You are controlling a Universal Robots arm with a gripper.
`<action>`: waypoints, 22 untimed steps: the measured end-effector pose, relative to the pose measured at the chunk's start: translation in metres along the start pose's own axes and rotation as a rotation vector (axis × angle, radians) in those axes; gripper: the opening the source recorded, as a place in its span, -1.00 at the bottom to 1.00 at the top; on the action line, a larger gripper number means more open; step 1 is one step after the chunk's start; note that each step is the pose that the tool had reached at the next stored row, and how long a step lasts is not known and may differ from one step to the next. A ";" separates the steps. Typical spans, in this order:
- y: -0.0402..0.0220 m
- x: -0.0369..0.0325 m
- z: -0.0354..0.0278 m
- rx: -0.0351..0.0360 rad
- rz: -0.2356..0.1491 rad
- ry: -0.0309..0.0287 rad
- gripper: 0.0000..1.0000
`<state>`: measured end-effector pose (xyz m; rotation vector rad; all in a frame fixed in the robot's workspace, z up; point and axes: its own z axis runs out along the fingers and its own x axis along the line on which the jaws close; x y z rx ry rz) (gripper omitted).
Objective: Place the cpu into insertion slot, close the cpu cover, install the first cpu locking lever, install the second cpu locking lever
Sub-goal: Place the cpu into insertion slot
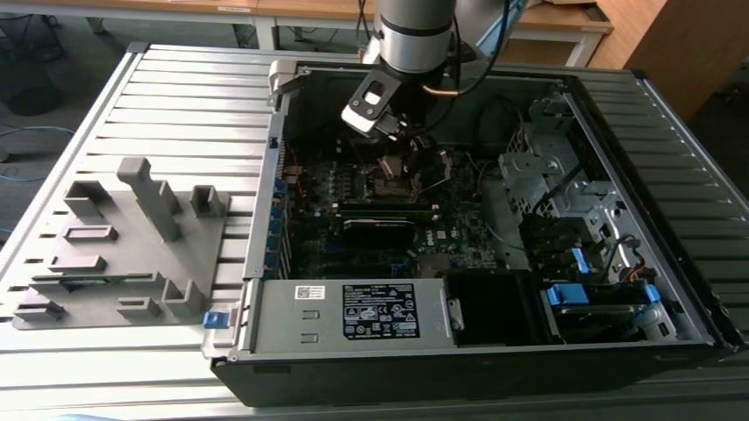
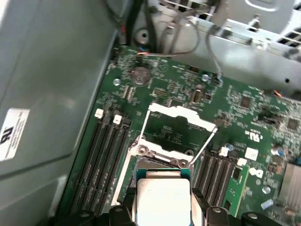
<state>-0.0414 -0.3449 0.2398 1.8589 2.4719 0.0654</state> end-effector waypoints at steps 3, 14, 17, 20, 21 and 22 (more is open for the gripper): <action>0.0000 0.0000 0.0000 0.0001 0.003 -0.0003 0.07; 0.0002 -0.0001 0.0004 0.0018 0.140 -0.0089 0.07; 0.0002 0.0000 0.0006 0.0025 0.195 -0.0123 0.07; 0.0002 0.0000 0.0008 0.0034 0.249 -0.0159 0.07; 0.0002 0.0000 0.0009 0.0035 0.268 -0.0170 0.07; 0.0002 0.0000 0.0011 0.0037 0.286 -0.0180 0.07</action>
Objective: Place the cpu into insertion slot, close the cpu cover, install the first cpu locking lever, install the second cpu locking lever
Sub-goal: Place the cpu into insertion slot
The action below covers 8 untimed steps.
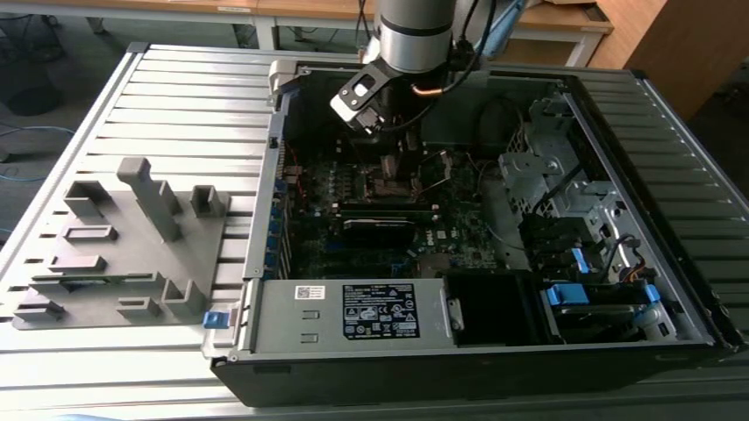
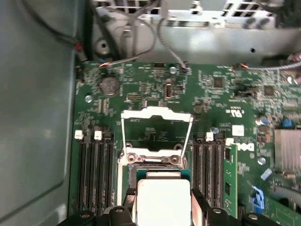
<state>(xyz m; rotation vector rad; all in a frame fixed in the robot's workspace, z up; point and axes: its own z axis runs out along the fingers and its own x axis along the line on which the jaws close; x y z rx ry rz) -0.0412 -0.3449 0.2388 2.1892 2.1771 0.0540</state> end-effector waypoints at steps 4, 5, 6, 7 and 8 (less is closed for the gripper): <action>0.0000 0.0000 0.0000 0.0004 0.028 -0.0018 0.07; 0.0000 0.0000 0.0000 0.0005 0.028 -0.0010 0.07; 0.0000 0.0000 0.0002 0.0004 0.029 0.0074 0.07; -0.0001 -0.0001 0.0001 0.0006 0.029 0.0184 0.07; 0.0000 -0.0001 0.0001 0.0009 0.030 0.0270 0.07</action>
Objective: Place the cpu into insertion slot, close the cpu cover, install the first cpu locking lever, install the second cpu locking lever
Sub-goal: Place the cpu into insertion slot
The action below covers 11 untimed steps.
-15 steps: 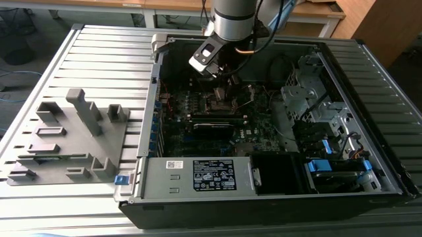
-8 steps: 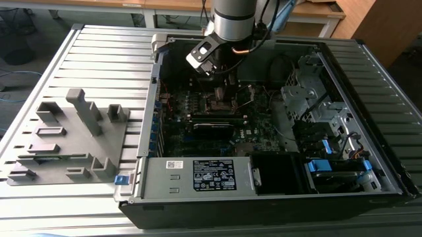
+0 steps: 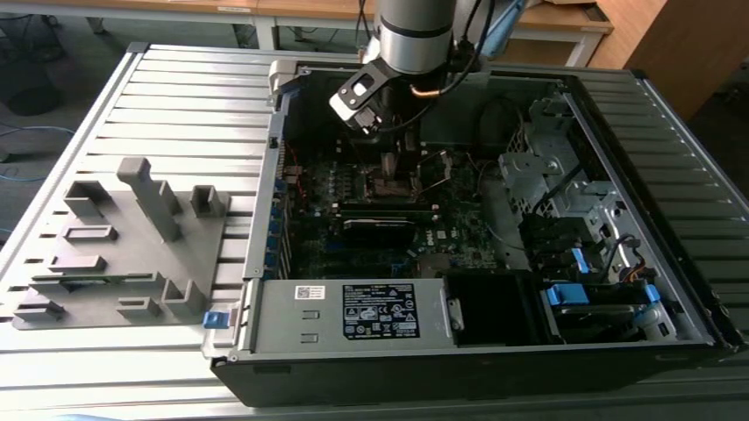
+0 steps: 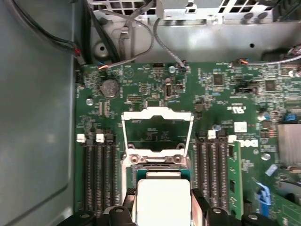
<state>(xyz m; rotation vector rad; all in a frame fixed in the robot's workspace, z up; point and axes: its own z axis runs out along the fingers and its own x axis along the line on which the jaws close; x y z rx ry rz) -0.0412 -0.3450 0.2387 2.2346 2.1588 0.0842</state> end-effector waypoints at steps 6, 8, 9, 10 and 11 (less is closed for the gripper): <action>-0.0011 -0.0001 0.0017 0.0001 0.000 0.0045 0.07; -0.0017 -0.0002 0.0028 0.0001 0.000 0.0043 0.07; -0.0017 -0.0002 0.0028 0.0002 0.000 0.0042 0.07; -0.0017 -0.0002 0.0028 0.0003 0.000 0.0041 0.07; -0.0017 -0.0002 0.0029 0.0002 0.000 0.0042 0.07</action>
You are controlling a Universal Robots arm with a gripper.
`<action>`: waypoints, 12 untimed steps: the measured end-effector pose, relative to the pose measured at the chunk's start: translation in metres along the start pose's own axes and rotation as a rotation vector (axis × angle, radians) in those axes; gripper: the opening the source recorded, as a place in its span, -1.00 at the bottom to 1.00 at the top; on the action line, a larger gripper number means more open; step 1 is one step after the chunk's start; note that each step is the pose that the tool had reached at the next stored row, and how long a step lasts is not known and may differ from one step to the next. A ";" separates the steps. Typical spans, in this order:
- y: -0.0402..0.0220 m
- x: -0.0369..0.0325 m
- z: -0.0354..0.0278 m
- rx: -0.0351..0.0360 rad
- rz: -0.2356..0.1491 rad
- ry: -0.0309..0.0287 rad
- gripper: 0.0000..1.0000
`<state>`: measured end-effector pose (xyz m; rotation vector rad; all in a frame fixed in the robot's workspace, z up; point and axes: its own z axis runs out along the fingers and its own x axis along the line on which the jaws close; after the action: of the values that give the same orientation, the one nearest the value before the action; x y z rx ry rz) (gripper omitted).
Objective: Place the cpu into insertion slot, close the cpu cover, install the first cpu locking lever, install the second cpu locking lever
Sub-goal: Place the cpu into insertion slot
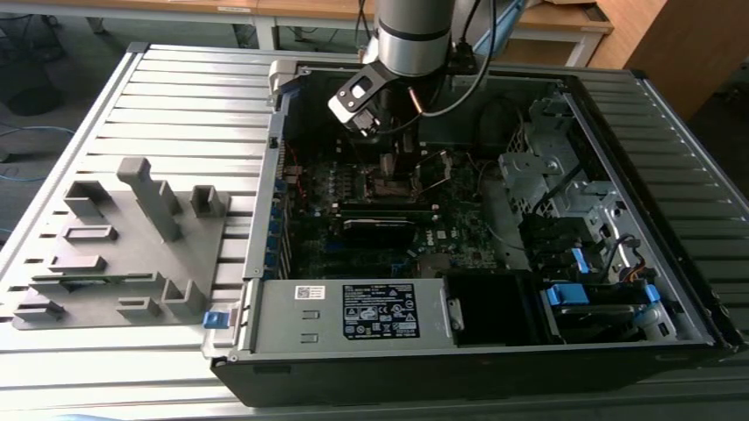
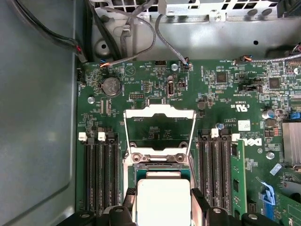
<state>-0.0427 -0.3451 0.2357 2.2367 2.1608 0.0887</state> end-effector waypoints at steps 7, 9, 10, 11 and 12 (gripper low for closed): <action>-0.0005 -0.0001 0.0083 -0.0004 0.000 0.0004 0.07; -0.0007 -0.0002 0.0103 -0.0004 0.000 0.0013 0.07; -0.0007 -0.0002 0.0109 -0.0003 0.000 0.0018 0.07; -0.0008 -0.0002 0.0111 -0.0002 0.000 0.0023 0.07; -0.0007 -0.0002 0.0112 -0.0001 0.000 0.0029 0.07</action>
<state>-0.0427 -0.3451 0.2245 2.2377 2.1624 0.0921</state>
